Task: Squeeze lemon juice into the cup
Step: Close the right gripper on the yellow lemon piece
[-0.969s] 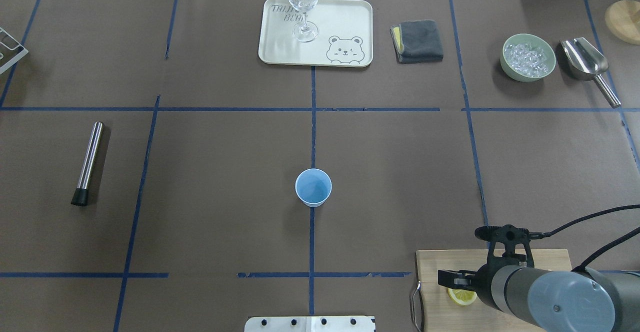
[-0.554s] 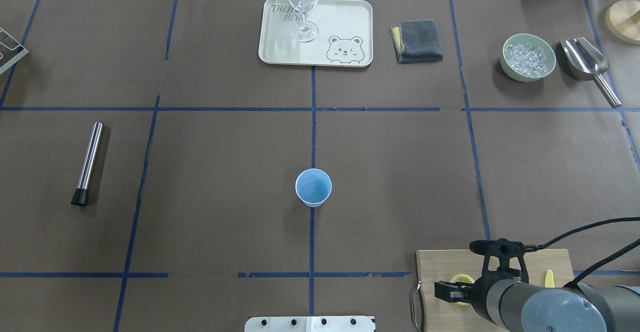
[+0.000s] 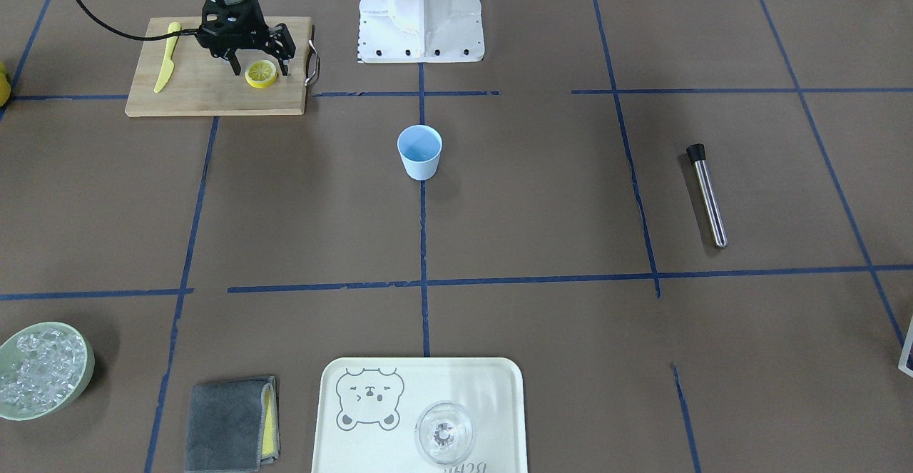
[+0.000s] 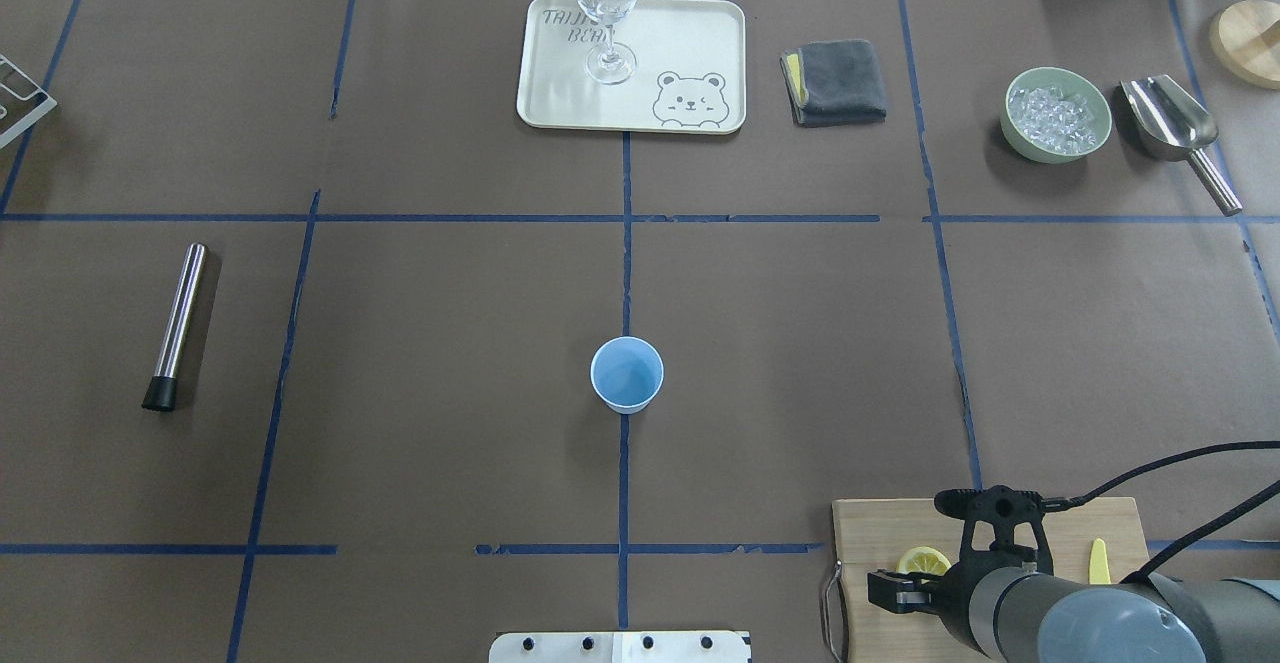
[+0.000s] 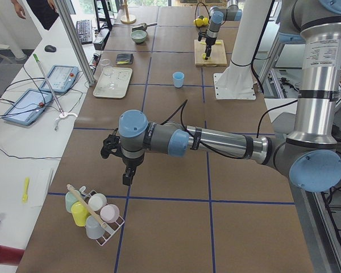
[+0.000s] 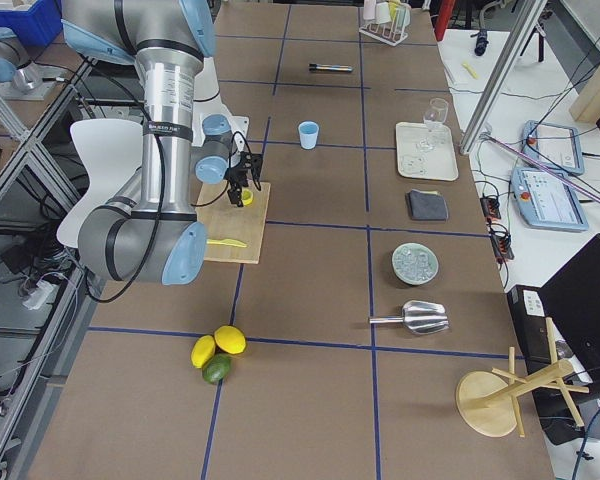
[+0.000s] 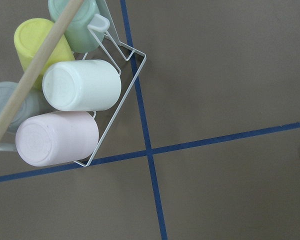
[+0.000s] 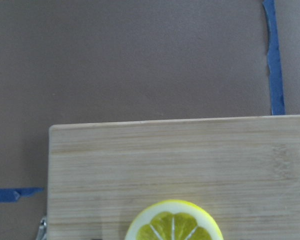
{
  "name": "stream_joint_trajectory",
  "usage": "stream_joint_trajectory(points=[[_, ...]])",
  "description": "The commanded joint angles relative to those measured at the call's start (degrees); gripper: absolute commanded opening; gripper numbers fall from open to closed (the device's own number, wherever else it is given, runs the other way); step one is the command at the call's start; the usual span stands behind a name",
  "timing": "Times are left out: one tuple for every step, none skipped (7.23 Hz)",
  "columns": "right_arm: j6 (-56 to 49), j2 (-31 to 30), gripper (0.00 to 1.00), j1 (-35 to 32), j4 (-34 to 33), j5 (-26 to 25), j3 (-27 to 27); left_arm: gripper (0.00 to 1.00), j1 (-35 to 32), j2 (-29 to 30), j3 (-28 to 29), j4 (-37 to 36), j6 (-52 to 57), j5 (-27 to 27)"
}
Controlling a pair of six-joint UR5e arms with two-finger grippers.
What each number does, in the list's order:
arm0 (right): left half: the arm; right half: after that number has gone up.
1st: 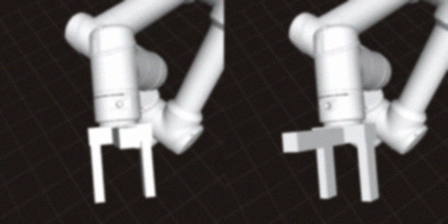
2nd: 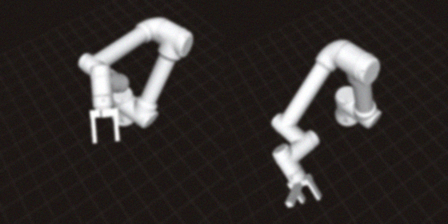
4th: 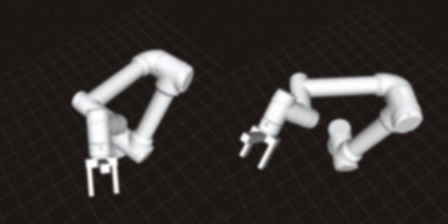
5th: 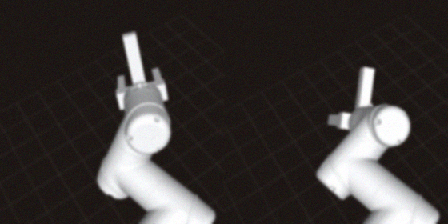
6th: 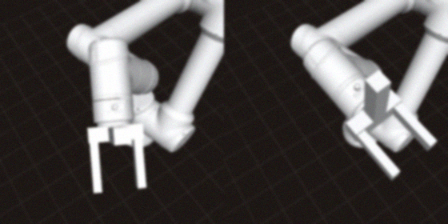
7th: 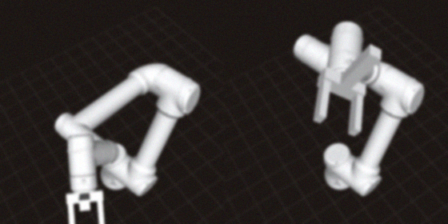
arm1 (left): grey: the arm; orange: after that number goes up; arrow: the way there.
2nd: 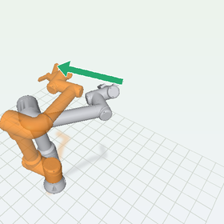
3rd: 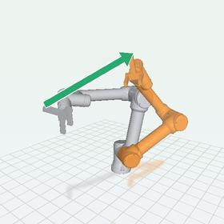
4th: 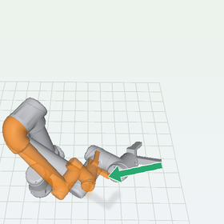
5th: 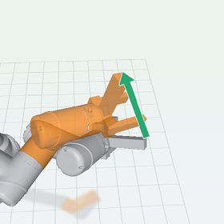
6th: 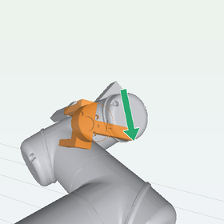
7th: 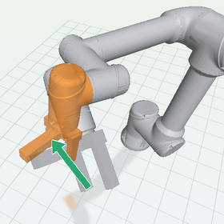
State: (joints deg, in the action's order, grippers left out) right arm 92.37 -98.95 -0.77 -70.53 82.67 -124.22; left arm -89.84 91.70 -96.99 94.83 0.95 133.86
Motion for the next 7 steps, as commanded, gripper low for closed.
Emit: stream_joint_trajectory(points=[[0.0,-0.1,0.81,-0.1,0.0,0.0,-0.1,1.00,0.0,0.1,0.0,0.0,0.0,0.0],[0.0,-0.2,0.77,-0.2,0.0,0.1,-0.1,1.00,0.0,0.0,0.0,0.0,0.0,0.0],[0.0,-0.3,0.72,-0.2,0.0,0.3,-0.1,1.00,0.0,-0.1,0.0,0.0,0.0,0.0],[0.0,-0.2,0.68,-0.2,0.0,0.2,-0.1,1.00,0.0,0.0,0.0,0.0,0.0,0.0],[0.0,-0.3,0.60,-0.2,0.0,0.2,-0.2,1.00,0.0,0.0,0.0,0.0,0.0,0.0],[0.0,-0.3,0.56,-0.3,0.0,0.3,-0.4,1.00,0.0,0.0,0.0,0.0,0.0,0.0],[0.0,-0.2,0.52,-0.3,0.0,0.3,-0.5,1.00,0.0,0.1,0.0,0.0,0.0,0.0]])
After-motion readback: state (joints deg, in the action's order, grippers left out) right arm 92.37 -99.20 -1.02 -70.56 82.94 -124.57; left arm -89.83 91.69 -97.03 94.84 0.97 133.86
